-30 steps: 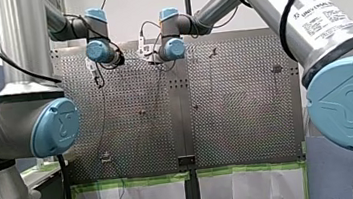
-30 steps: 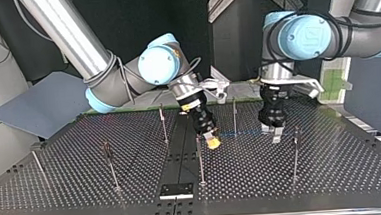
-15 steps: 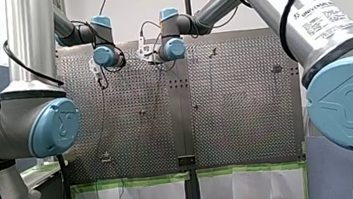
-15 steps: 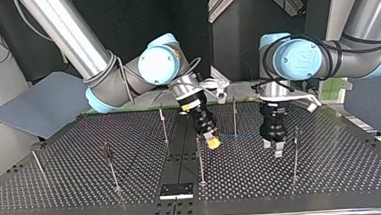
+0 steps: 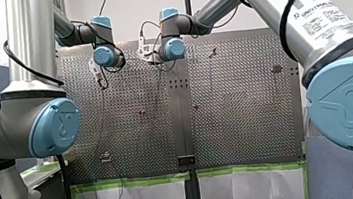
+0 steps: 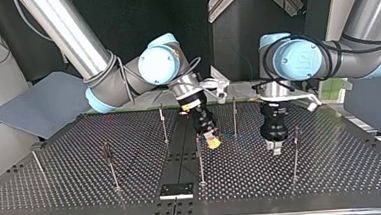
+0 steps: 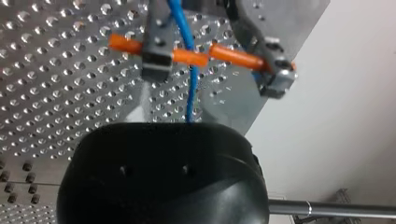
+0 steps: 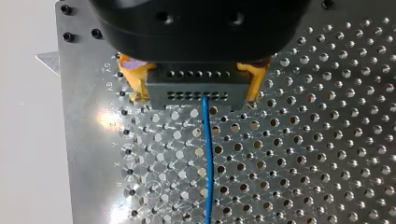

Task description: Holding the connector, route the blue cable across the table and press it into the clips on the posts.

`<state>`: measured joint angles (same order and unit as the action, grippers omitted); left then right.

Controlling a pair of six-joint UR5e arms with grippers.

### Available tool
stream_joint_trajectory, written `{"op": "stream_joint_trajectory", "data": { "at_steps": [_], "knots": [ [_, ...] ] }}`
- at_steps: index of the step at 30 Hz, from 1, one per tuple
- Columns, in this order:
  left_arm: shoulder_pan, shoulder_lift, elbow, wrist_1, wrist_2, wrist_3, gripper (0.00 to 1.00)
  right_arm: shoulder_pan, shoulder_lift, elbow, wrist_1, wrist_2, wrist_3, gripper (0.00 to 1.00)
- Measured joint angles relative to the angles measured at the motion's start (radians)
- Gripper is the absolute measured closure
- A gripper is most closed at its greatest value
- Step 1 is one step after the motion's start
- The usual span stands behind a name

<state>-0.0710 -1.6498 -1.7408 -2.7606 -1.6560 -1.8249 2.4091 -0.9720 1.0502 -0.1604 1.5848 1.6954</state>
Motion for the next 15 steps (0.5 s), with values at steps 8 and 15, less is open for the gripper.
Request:
{"op": "stream_joint_trajectory", "data": {
  "at_steps": [8,15],
  "knots": [
    [-0.003,0.000,-0.018,-0.019,-0.035,0.001,0.98,0.002,0.000,0.001,0.004,0.000,0.000,1.00],
    [-0.011,0.000,-0.055,-0.017,-0.041,0.004,0.98,0.005,0.000,0.002,0.015,0.001,0.000,1.00]
  ]
}}
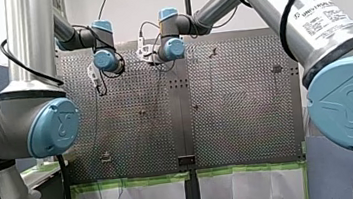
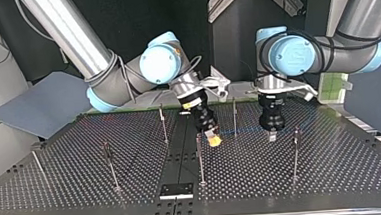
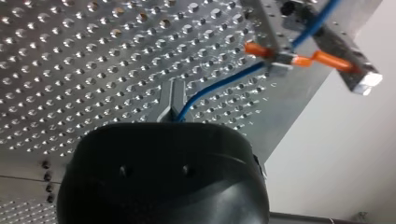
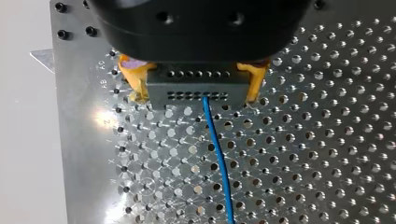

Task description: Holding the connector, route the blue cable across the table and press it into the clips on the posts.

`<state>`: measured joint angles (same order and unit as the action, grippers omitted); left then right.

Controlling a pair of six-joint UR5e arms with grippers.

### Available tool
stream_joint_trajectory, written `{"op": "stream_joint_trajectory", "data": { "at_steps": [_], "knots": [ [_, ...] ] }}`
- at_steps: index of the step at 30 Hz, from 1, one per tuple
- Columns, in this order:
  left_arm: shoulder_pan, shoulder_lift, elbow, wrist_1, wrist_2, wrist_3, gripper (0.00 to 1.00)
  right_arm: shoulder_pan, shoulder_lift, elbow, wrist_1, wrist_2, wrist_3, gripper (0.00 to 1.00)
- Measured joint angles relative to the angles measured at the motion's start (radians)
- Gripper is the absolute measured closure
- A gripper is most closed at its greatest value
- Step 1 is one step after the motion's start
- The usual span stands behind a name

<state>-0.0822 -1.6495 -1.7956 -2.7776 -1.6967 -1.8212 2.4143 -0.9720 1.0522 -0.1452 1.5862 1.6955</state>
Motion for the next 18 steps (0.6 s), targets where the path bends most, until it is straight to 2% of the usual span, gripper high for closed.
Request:
{"op": "stream_joint_trajectory", "data": {
  "at_steps": [6,18],
  "knots": [
    [-0.015,0.000,-0.031,0.009,-0.020,0.003,0.98,0.001,0.001,0.013,0.016,0.006,0.000,1.00],
    [-0.039,-0.006,-0.158,0.109,-0.036,-0.013,0.98,-0.005,0.002,0.089,0.015,0.013,0.000,1.00]
  ]
}}
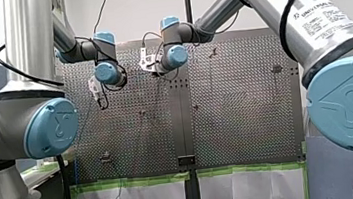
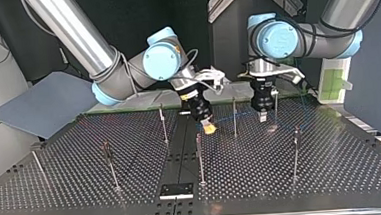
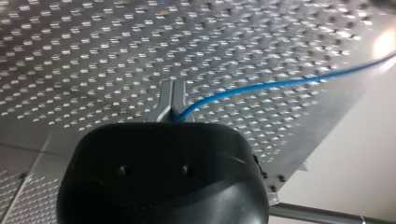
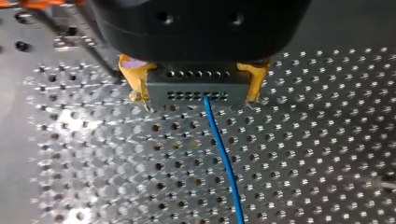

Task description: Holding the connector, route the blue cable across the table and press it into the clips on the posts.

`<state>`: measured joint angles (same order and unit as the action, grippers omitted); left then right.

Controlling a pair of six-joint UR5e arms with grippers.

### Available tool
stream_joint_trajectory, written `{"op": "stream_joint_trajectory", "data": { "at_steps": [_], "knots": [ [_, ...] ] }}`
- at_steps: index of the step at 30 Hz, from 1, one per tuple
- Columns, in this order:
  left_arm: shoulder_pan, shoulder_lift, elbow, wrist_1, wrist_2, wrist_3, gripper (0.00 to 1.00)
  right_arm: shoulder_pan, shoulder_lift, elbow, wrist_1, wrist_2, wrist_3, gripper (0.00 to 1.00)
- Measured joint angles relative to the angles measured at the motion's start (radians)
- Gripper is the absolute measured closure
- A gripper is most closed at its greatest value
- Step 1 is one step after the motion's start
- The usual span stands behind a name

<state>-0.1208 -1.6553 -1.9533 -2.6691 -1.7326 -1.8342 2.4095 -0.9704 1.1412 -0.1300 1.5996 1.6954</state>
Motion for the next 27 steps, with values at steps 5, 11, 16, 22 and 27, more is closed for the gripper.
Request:
{"op": "stream_joint_trajectory", "data": {
  "at_steps": [5,11,16,22,27],
  "knots": [
    [-0.013,-0.037,-0.050,0.015,-0.002,0.003,0.98,-0.002,0.001,0.027,-0.002,0.000,0.000,1.00],
    [-0.022,-0.091,-0.112,0.058,-0.003,-0.007,0.98,-0.008,0.001,0.067,-0.003,0.001,0.000,1.00],
    [-0.023,-0.104,-0.138,0.085,-0.003,-0.014,0.98,-0.012,0.003,0.104,-0.005,0.001,-0.004,1.00],
    [-0.023,-0.115,-0.141,0.107,-0.002,-0.018,0.98,-0.012,0.005,0.150,-0.015,0.001,-0.012,1.00],
    [-0.023,-0.158,-0.141,0.139,0.004,-0.015,0.98,-0.012,0.009,0.180,-0.036,-0.001,-0.013,1.00]
  ]
}}
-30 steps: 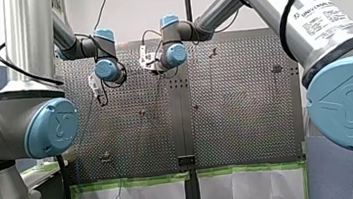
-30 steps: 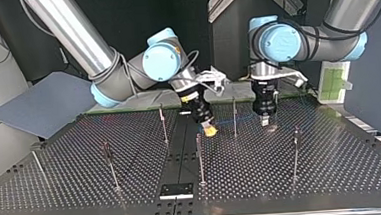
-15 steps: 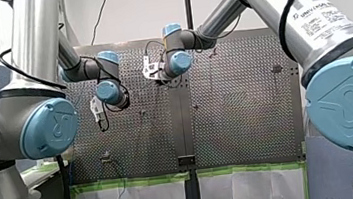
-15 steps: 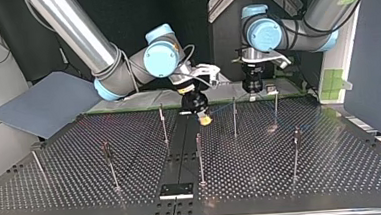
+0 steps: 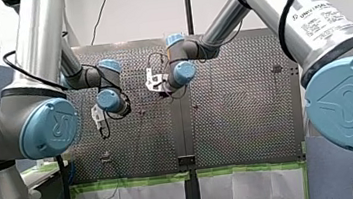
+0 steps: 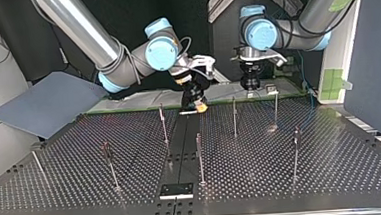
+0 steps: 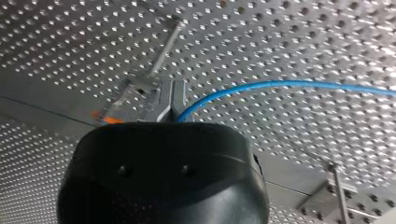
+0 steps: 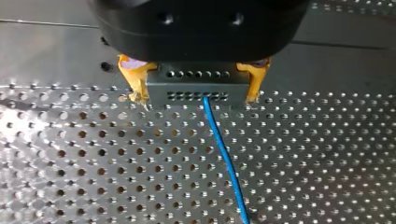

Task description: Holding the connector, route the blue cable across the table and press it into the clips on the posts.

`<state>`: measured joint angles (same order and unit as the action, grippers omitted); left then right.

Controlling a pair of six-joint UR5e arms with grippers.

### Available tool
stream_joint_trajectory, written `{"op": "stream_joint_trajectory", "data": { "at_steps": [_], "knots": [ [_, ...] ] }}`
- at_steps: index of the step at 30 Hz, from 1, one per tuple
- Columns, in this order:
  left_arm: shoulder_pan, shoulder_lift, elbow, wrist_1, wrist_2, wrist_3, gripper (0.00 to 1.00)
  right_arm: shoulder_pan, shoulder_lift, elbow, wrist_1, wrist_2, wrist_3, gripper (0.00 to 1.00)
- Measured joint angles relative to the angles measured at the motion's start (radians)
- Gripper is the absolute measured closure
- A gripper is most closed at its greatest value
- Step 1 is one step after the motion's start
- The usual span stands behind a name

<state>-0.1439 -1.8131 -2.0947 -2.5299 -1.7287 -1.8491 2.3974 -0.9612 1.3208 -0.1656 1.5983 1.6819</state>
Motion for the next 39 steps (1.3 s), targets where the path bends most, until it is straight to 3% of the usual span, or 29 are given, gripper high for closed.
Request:
{"op": "stream_joint_trajectory", "data": {
  "at_steps": [7,20,25,39],
  "knots": [
    [0.008,-0.027,0.000,0.038,0.008,-0.002,0.98,-0.001,0.043,0.008,-0.010,-0.005,-0.002,1.00],
    [0.019,-0.095,0.022,0.080,0.038,-0.006,0.98,-0.022,0.102,0.007,-0.079,-0.028,0.021,1.00],
    [0.028,-0.100,0.035,0.086,0.048,-0.011,0.98,-0.029,0.110,0.005,-0.088,-0.041,0.022,1.00],
    [0.047,-0.184,0.122,0.067,0.055,-0.019,0.98,-0.053,0.113,-0.012,-0.092,-0.056,0.030,1.00]
  ]
}}
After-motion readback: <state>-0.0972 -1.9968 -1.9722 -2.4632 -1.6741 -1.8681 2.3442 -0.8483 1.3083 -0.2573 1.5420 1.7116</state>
